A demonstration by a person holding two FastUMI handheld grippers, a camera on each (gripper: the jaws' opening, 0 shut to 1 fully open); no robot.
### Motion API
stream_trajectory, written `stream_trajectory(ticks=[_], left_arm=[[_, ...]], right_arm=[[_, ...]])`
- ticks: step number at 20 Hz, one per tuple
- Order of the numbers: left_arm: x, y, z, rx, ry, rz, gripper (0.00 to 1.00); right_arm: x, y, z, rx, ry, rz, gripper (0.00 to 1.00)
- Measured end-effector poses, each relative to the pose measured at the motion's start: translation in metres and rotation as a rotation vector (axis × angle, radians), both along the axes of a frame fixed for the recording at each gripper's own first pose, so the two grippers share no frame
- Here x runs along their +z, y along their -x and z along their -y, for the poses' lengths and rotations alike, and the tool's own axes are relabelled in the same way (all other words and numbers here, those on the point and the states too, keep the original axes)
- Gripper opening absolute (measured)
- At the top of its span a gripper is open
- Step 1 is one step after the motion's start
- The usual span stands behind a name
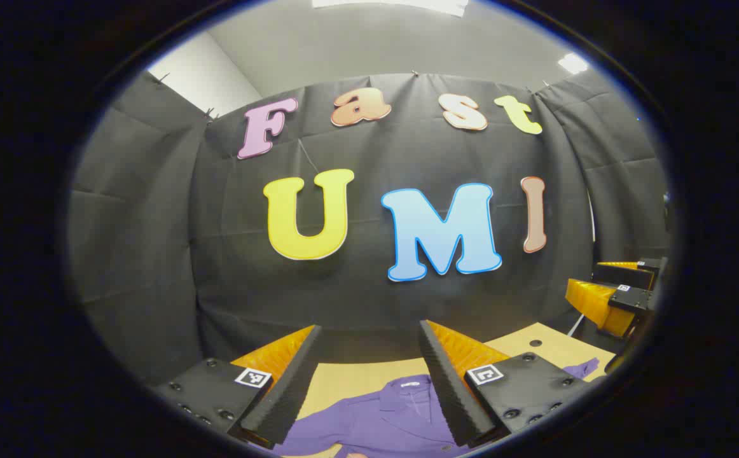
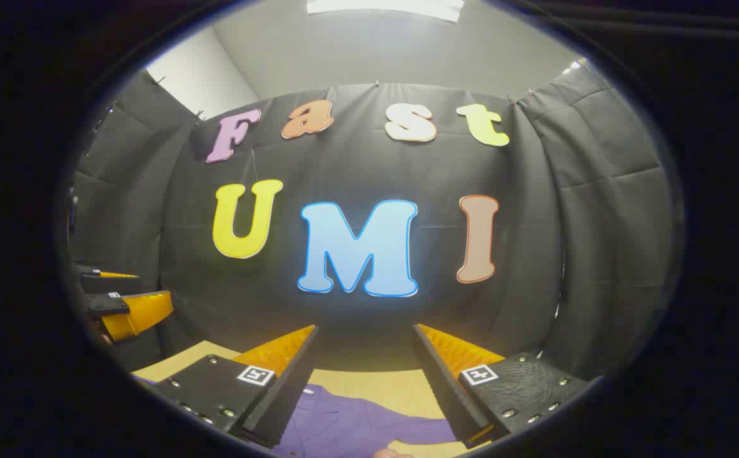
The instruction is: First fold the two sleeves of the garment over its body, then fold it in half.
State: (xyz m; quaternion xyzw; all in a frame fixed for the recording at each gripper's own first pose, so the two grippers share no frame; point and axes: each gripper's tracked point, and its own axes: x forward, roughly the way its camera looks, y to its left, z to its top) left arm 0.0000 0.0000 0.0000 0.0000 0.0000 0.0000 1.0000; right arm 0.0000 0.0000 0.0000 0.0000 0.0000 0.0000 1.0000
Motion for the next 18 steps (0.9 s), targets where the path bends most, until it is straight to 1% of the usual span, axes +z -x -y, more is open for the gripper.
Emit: stream_trajectory(ticks=[1, 2, 3, 5, 6, 9, 10, 11, 13, 18], left_arm=[[-0.001, -0.001, 0.000, 0.003, 0.001, -0.001, 0.95], [-0.002, -0.003, -0.001, 0.004, 0.002, -0.003, 0.95], [-0.003, -0.004, -0.001, 0.006, 0.002, -0.004, 0.95], [-0.004, -0.006, -0.001, 0.009, 0.003, -0.006, 0.95], [-0.005, -0.007, -0.001, 0.012, 0.003, -0.007, 0.95], [-0.006, -0.009, -0.001, 0.018, 0.002, -0.010, 0.95], [-0.006, -0.009, -0.001, 0.020, 0.001, -0.011, 0.95], [-0.006, -0.010, -0.001, 0.022, 0.000, -0.012, 0.95], [-0.007, -0.010, 0.000, 0.024, -0.001, -0.015, 0.95], [-0.008, -0.009, 0.004, 0.029, -0.009, -0.022, 0.95]], right_arm=[[0.000, -0.001, 0.002, -0.002, -0.001, -0.002, 0.94], [-0.002, -0.002, 0.003, -0.002, -0.003, -0.003, 0.91], [-0.002, -0.003, 0.005, -0.005, -0.004, -0.005, 0.94], [-0.003, -0.006, 0.011, -0.013, 0.003, -0.005, 0.94], [-0.005, -0.007, 0.015, -0.020, 0.009, -0.007, 0.91], [-0.011, -0.011, 0.031, -0.044, 0.024, -0.017, 0.94], [-0.014, -0.012, 0.038, -0.058, 0.027, -0.021, 0.94], [-0.018, -0.013, 0.047, -0.073, 0.031, -0.027, 0.91], [-0.028, -0.014, 0.067, -0.110, 0.035, -0.046, 0.91], [-0.071, -0.010, 0.125, -0.207, 0.059, -0.126, 0.92]])
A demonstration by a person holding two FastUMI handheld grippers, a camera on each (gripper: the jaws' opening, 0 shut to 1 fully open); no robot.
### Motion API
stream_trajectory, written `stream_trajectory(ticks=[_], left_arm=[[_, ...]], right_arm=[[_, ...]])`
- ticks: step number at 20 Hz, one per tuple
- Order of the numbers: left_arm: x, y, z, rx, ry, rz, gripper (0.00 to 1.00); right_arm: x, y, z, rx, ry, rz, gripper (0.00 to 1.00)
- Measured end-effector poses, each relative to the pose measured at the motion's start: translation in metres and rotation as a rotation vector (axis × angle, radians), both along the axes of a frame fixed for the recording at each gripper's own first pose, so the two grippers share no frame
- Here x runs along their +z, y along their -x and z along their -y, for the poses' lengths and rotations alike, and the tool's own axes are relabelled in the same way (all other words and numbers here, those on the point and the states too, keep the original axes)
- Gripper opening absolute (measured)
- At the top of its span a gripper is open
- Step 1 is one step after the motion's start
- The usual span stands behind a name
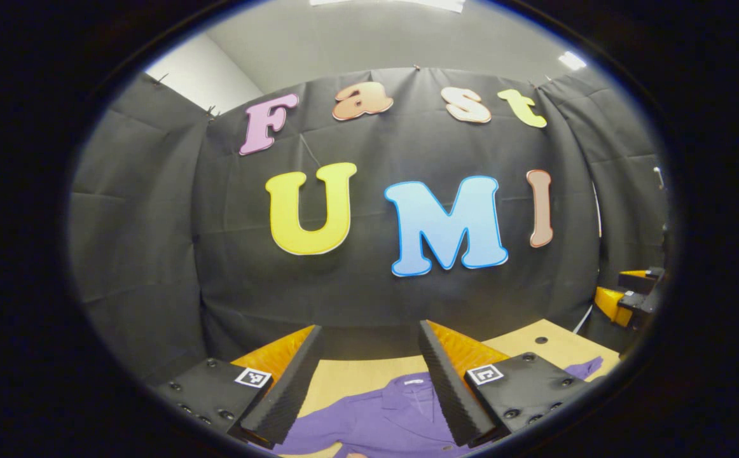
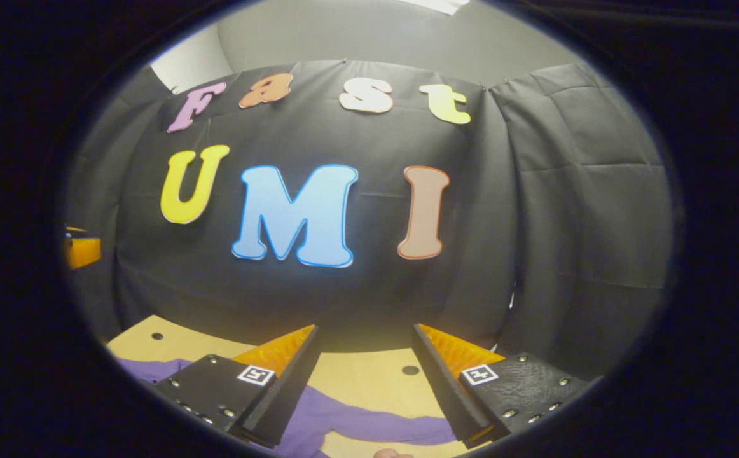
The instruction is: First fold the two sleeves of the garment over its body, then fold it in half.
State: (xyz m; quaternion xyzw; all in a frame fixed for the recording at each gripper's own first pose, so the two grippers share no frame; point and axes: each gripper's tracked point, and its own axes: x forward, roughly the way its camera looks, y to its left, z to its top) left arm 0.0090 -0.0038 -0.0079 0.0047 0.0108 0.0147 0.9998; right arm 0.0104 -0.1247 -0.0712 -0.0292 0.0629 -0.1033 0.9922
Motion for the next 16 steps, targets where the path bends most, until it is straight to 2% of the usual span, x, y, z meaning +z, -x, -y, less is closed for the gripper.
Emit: stream_trajectory(ticks=[11, 16], left_arm=[[-0.012, 0.007, 0.000, 0.037, -0.005, -0.032, 0.95], [-0.020, 0.012, -0.003, 0.069, -0.002, -0.051, 0.95]], right_arm=[[-0.140, 0.030, 0.107, -0.192, -0.096, -0.260, 0.92], [-0.193, 0.040, 0.139, -0.238, -0.124, -0.358, 0.92]])
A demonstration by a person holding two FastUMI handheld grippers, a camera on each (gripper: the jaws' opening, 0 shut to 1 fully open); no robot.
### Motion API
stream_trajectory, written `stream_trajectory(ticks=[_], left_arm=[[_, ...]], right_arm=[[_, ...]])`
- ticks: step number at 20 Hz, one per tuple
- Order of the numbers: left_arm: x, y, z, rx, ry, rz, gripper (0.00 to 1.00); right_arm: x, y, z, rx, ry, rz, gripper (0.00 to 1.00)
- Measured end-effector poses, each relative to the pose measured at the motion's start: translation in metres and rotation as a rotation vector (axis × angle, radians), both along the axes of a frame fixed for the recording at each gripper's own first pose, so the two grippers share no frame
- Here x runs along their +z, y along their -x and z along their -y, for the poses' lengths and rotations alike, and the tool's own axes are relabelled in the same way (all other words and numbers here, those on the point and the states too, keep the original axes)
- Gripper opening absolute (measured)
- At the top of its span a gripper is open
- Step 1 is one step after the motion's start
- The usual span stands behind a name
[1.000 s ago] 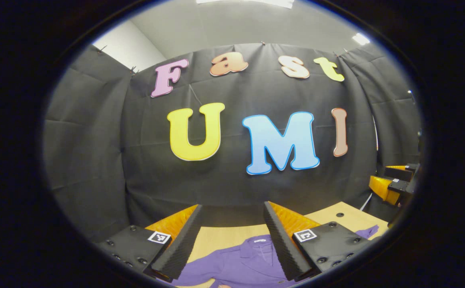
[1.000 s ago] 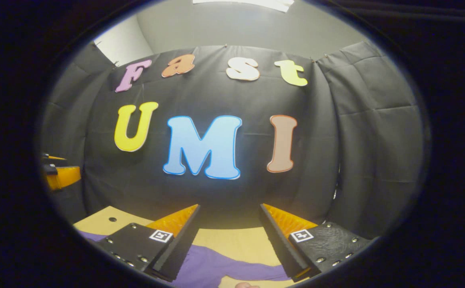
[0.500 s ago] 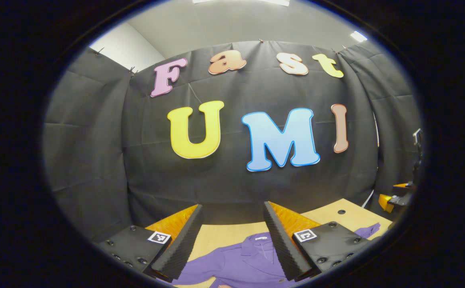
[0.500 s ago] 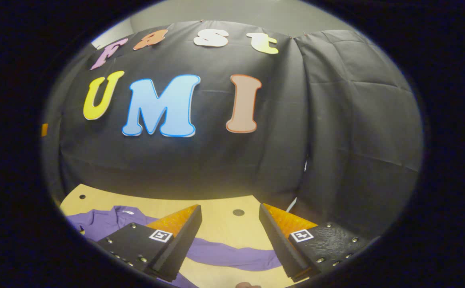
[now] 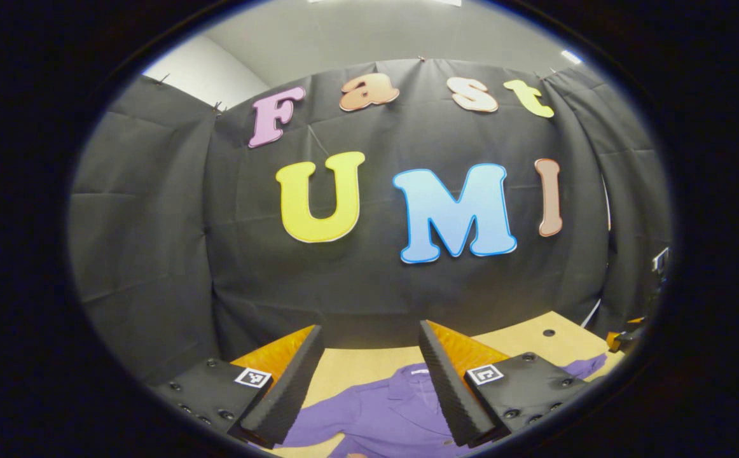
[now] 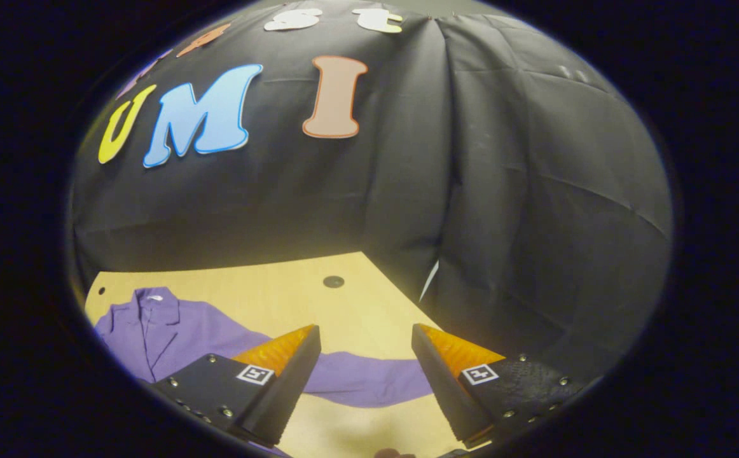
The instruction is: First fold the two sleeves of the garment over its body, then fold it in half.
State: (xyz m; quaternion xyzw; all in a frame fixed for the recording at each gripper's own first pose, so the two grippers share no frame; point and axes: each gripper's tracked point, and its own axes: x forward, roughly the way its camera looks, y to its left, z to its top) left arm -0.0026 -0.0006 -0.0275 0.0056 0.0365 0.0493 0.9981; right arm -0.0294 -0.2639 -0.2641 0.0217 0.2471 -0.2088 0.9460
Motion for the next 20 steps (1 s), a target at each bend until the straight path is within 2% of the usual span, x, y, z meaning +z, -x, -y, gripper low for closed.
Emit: stream_trajectory(ticks=[12, 20], left_arm=[[-0.011, 0.023, -0.024, 0.112, -0.006, -0.045, 0.95], [-0.024, 0.030, -0.028, 0.141, 0.004, -0.077, 0.95]], right_arm=[[-0.121, 0.011, 0.037, -0.070, -0.086, -0.243, 0.92], [-0.164, 0.025, 0.038, -0.084, -0.118, -0.373, 0.92]])
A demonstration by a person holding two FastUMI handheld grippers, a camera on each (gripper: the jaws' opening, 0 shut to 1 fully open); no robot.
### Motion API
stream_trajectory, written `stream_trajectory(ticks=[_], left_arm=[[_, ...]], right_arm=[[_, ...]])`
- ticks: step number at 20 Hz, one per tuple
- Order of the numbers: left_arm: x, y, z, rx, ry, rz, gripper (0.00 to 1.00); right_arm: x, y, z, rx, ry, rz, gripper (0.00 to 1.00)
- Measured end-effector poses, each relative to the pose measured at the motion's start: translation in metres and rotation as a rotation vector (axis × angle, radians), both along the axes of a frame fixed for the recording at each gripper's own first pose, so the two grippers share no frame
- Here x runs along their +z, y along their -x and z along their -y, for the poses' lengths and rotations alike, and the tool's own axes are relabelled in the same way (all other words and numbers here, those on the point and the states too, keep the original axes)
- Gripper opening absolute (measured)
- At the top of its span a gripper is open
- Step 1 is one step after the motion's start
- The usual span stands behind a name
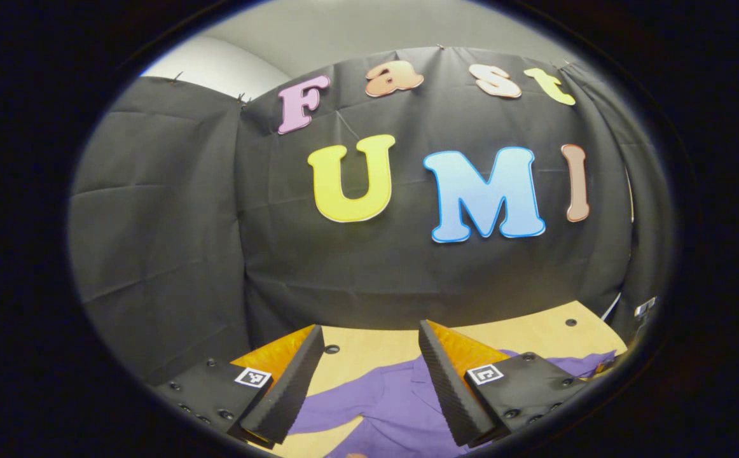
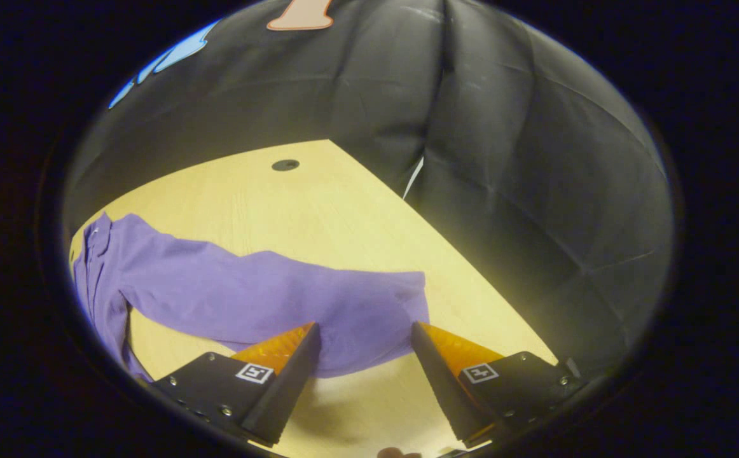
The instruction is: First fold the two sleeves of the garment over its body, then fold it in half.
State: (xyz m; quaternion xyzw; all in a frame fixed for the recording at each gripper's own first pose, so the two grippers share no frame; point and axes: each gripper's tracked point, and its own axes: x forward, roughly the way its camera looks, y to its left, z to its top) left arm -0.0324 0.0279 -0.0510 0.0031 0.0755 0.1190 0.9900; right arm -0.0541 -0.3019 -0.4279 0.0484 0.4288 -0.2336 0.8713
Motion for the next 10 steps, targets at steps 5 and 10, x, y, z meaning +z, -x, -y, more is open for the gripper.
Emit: stream_trajectory(ticks=[5, 10], left_arm=[[-0.004, 0.001, 0.000, 0.005, 0.008, -0.006, 0.95], [-0.009, -0.001, 0.002, -0.002, 0.019, -0.012, 0.96]], right_arm=[[-0.005, -0.003, -0.013, -0.019, -0.122, 0.016, 0.93], [-0.007, -0.012, -0.017, -0.036, -0.160, 0.017, 0.38]])
